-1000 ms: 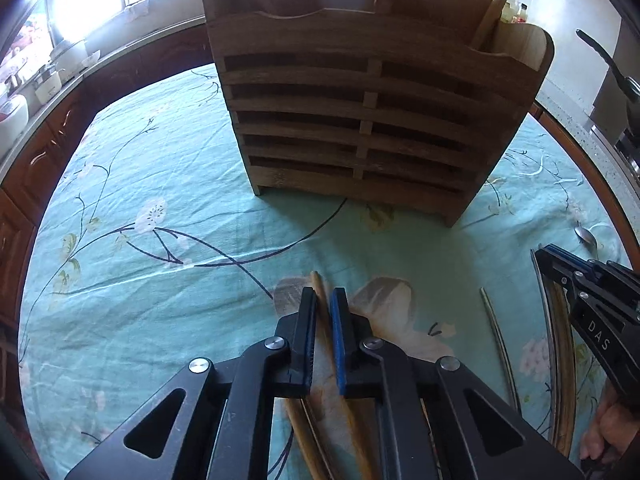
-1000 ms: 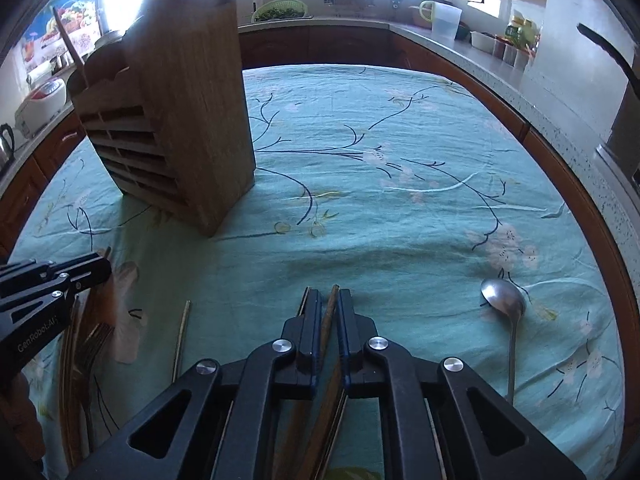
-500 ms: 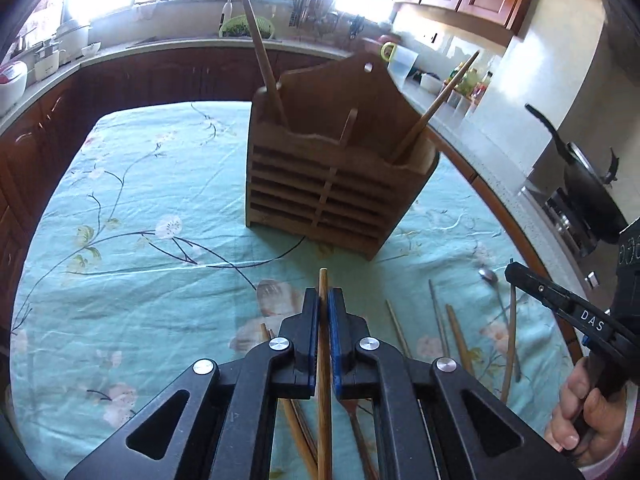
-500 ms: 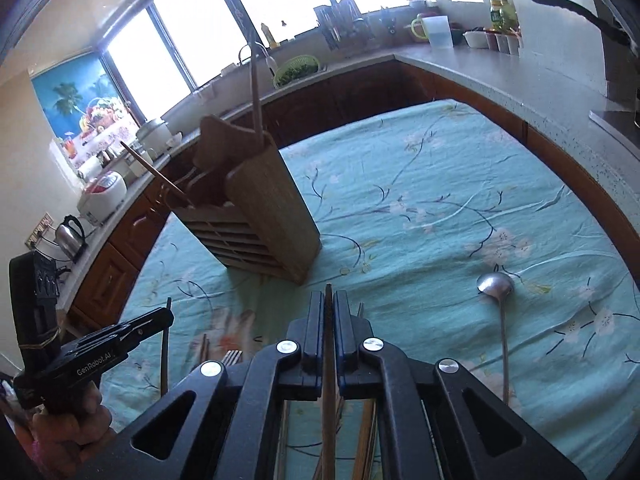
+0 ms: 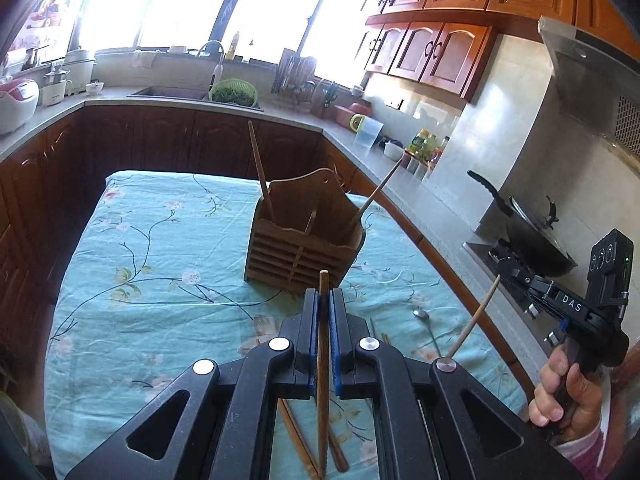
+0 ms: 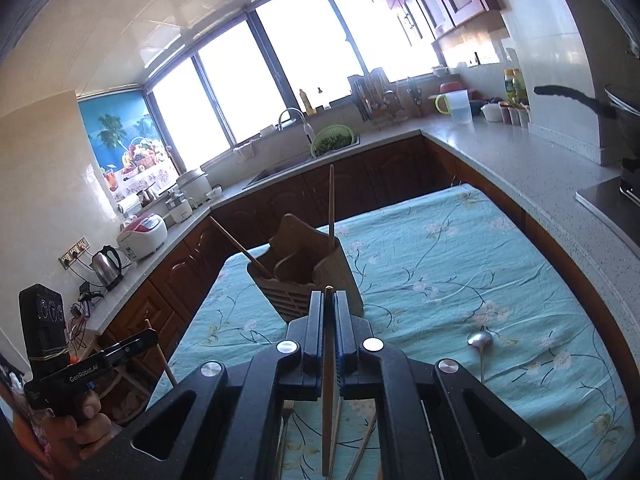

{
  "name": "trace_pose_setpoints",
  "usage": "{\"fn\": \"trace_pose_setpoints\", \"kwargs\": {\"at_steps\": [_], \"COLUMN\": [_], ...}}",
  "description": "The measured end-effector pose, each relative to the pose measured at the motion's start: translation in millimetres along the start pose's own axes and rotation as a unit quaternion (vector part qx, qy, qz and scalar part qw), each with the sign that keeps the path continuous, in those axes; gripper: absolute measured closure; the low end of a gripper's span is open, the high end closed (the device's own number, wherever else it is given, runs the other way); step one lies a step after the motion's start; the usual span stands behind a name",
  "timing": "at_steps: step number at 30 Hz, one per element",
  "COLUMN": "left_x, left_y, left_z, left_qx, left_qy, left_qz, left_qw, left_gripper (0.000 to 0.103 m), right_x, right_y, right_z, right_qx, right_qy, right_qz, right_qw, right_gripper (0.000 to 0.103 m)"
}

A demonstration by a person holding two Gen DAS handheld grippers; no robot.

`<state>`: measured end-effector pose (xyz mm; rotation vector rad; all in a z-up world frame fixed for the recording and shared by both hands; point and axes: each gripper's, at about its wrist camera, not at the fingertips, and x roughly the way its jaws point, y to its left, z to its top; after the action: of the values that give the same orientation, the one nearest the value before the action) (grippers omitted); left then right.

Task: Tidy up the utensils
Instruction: 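Lift the held chopsticks with both tools and insert them into the caddy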

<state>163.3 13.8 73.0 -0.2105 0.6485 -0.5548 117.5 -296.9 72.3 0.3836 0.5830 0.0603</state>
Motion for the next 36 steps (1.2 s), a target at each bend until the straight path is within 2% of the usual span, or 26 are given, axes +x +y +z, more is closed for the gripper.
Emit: {"fn": "trace_pose_setpoints", "kwargs": {"at_steps": [4, 11, 17, 26, 36], "left_x": [-26.7, -36.4, -36.6, -32.7, -1.6], "left_y": [-0.3, -0.1, 1.7, -4.3, -2.6], "left_z": [5.1, 16.5, 33.5, 78.9, 111.9], "left_qx": [0.002, 0.004, 0.009, 0.022, 0.013], "left_qy": [-0.021, -0.045, -0.072, -0.132, -0.171], "left_qz": [-0.003, 0.004, 0.014, 0.024, 0.04], "left_qw": [0.9998, 0.999, 0.9973, 0.9907, 0.9843], "left_gripper": [0.1, 0.1, 0.1, 0.1, 0.1], "right_x": [-5.1, 4.3, 13.6, 33.9, 57.2], "right_y": [7.9, 17.0, 22.9, 30.8, 30.2], "right_z": [10.6, 22.0, 38.3, 89.4, 128.2], "right_qx": [-0.01, -0.02, -0.023, -0.02, -0.009], "right_qy": [-0.016, -0.025, -0.042, -0.091, -0.135], "right_qz": [0.002, 0.007, 0.013, 0.014, -0.001], "right_qw": [1.0, 0.999, 0.999, 0.996, 0.991], "right_gripper": [0.099, 0.099, 0.099, 0.099, 0.099]}}
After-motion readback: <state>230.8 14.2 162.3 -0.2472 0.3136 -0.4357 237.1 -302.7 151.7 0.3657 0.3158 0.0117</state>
